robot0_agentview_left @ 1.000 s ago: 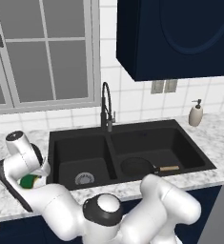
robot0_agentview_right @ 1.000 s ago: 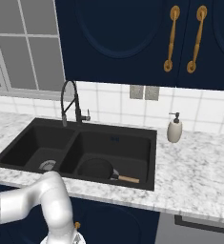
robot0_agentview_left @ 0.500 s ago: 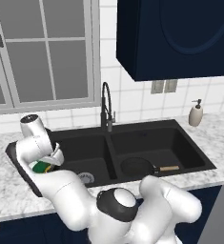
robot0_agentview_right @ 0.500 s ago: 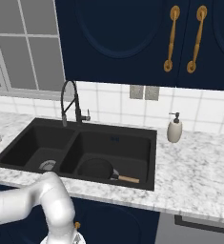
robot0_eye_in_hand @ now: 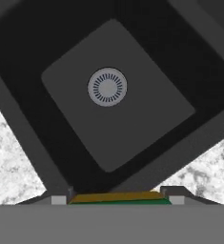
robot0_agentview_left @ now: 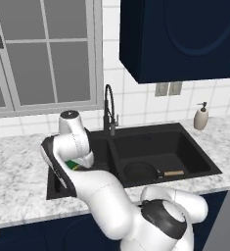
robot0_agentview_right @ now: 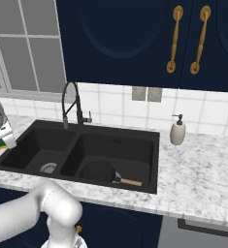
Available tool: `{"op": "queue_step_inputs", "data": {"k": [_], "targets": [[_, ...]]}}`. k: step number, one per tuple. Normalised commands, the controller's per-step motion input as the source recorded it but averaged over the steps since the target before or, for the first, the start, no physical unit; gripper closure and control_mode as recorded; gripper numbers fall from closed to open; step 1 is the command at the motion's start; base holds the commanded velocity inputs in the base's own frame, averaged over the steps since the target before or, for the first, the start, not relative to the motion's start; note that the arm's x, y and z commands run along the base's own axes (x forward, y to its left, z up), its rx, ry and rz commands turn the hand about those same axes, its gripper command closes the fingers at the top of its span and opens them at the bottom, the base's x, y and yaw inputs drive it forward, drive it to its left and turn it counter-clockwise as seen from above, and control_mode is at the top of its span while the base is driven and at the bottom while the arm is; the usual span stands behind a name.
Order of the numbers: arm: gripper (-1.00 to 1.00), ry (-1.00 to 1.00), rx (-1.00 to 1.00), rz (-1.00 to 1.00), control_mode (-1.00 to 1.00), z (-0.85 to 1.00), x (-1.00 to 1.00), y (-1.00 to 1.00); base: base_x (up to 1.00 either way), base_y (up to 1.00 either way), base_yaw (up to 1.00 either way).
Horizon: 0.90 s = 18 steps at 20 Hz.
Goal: Pick the pan and sponge and place them into the sink. Then turn on the water.
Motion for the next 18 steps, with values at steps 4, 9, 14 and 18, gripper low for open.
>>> {"op": "queue_step_inputs", "data": {"k": [4,9,14,18], "targets": [[1.0,-0.08,0.0,-0.01,-1.0,0.0,-0.28,-1.0,0.0,0.0,0.0],[1.0,0.0,0.09,0.0,-1.0,0.17,0.0,-1.0,0.0,0.0,0.0],[1.0,0.0,0.0,0.0,-1.0,0.1,0.0,-1.0,0.0,0.0,0.0],[1.0,0.0,0.0,0.0,-1.0,0.0,0.03,-1.0,0.0,0.0,0.0]]}}
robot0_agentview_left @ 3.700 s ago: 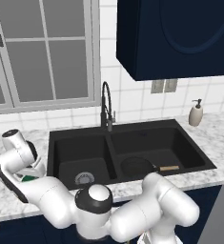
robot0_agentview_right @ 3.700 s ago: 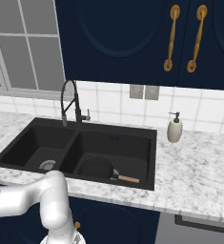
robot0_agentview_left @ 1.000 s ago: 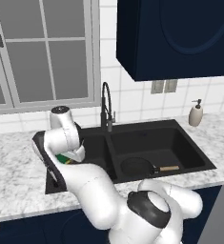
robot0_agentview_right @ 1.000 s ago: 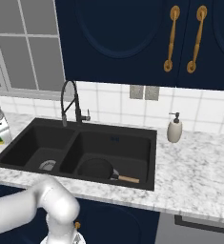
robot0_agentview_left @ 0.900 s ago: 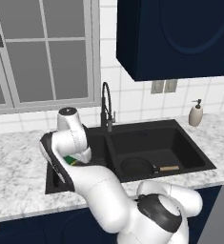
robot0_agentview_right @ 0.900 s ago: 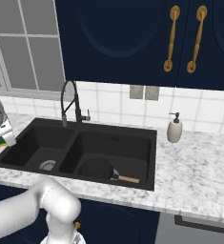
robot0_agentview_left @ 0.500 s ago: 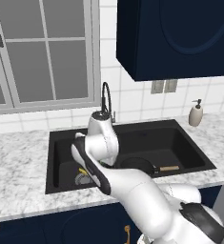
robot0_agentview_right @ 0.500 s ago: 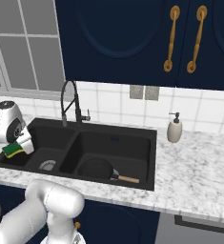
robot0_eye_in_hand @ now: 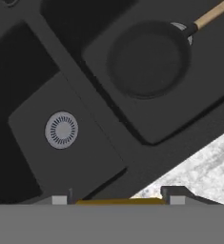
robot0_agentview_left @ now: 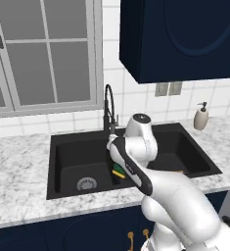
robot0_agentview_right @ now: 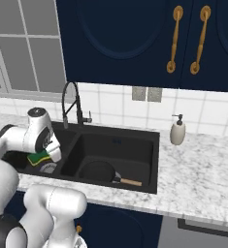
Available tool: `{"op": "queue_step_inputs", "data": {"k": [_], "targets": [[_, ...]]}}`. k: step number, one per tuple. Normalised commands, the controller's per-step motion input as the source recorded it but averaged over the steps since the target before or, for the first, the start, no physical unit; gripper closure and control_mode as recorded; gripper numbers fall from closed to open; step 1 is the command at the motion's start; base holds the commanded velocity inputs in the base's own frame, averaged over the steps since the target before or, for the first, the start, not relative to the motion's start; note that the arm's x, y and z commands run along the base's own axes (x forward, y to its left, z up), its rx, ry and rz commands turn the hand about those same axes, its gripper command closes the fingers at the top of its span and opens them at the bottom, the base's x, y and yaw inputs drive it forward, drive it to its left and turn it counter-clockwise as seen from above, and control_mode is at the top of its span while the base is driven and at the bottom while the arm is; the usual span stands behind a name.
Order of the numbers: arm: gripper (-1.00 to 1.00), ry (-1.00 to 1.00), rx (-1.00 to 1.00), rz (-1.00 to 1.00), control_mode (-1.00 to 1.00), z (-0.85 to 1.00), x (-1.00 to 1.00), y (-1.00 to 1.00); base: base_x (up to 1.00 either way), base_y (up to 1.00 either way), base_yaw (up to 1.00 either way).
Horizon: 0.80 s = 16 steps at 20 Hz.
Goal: Pick the pan and sponge and place them into the sink. Then turn on the water.
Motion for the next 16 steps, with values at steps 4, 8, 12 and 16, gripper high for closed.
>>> {"op": "queue_step_inputs", "data": {"k": [4,8,12,16], "targets": [[1.0,0.0,0.01,0.0,-1.0,0.0,0.21,-1.0,0.0,0.0,0.0],[1.0,0.03,0.0,0.0,-1.0,0.0,0.36,-0.93,0.0,0.0,0.0],[1.0,0.03,0.0,-0.01,-1.0,-0.05,0.33,-0.87,0.0,0.0,0.0],[1.0,0.04,0.0,-0.02,-1.0,-0.11,0.5,-0.74,0.0,0.0,0.0]]}}
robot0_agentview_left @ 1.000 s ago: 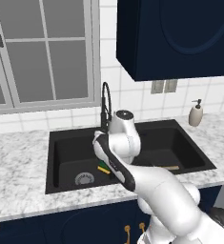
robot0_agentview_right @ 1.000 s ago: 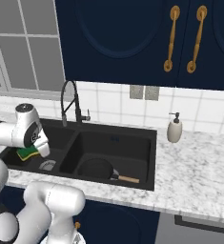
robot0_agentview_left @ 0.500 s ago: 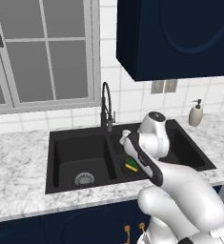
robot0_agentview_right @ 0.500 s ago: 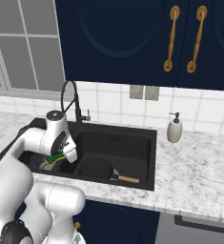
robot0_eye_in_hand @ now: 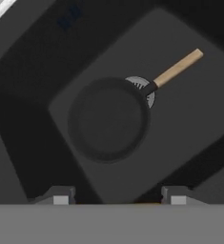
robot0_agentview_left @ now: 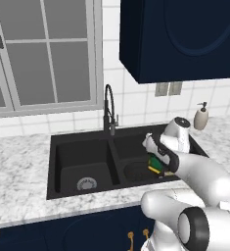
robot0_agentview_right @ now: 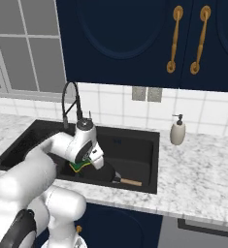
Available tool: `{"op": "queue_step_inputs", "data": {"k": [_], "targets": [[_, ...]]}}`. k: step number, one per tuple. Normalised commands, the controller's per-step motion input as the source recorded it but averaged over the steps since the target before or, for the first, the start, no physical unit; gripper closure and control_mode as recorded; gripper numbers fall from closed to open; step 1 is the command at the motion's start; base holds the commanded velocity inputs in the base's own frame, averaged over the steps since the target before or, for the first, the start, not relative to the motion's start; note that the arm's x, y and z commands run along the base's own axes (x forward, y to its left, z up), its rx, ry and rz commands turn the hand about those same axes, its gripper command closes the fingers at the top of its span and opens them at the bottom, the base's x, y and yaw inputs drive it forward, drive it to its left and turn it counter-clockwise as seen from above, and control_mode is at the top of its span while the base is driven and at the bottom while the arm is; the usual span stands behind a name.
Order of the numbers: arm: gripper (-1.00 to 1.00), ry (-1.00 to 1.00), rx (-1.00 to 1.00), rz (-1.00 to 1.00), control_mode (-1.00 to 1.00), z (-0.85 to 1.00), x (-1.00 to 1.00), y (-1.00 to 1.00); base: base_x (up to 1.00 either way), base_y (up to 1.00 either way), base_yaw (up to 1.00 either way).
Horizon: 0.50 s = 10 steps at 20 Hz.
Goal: Pick the pan and sponge and place them into the sink. Then turn on the water.
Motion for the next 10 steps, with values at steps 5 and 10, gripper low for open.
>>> {"op": "queue_step_inputs", "data": {"k": [5,10], "targets": [[1.0,0.03,0.0,0.0,-1.0,-0.15,0.47,-0.38,0.0,0.0,0.0],[1.0,0.03,0.01,0.0,-1.0,-0.15,0.38,-0.11,0.0,0.0,0.0]]}}
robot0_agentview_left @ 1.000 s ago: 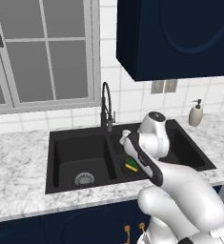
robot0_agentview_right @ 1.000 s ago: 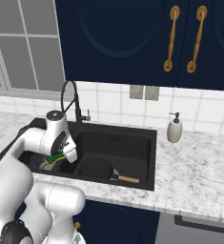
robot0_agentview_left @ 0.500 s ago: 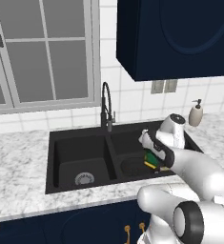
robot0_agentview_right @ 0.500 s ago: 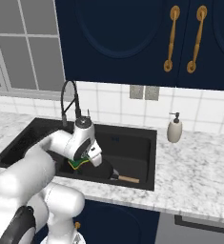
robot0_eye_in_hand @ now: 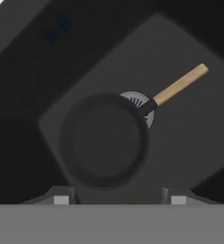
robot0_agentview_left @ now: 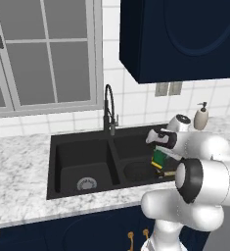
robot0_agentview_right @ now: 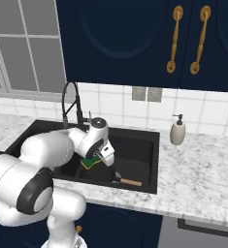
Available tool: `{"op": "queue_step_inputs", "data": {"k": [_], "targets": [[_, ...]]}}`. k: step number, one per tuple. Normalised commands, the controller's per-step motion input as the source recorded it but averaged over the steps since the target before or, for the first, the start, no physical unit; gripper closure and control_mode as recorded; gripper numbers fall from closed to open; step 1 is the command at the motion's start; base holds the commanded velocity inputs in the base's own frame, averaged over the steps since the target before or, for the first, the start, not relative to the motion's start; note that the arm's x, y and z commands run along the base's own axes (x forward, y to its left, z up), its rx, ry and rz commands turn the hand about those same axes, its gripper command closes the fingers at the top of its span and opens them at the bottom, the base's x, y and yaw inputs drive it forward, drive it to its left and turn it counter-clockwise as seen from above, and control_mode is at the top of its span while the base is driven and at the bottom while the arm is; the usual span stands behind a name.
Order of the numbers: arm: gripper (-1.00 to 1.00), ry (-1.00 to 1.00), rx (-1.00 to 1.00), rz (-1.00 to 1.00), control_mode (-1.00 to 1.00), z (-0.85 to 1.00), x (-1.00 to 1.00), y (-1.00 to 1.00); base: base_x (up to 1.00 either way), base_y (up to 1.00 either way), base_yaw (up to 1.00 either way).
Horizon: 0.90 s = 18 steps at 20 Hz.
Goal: Pick the pan and sponge and place them into the sink. Then turn on the water.
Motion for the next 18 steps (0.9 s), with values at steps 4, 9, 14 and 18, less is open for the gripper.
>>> {"op": "queue_step_inputs", "data": {"k": [4,9,14,18], "targets": [[1.0,0.03,0.0,0.0,-1.0,-0.26,0.42,0.0,0.0,0.0,0.0],[1.0,0.03,0.0,0.0,-1.0,-0.41,0.34,0.0,0.0,0.0,0.0],[1.0,0.0,0.0,0.01,-1.0,-0.49,0.2,0.0,0.0,0.0,0.0],[1.0,0.0,0.0,0.02,-1.0,-0.49,0.2,0.0,0.0,0.0,0.0]]}}
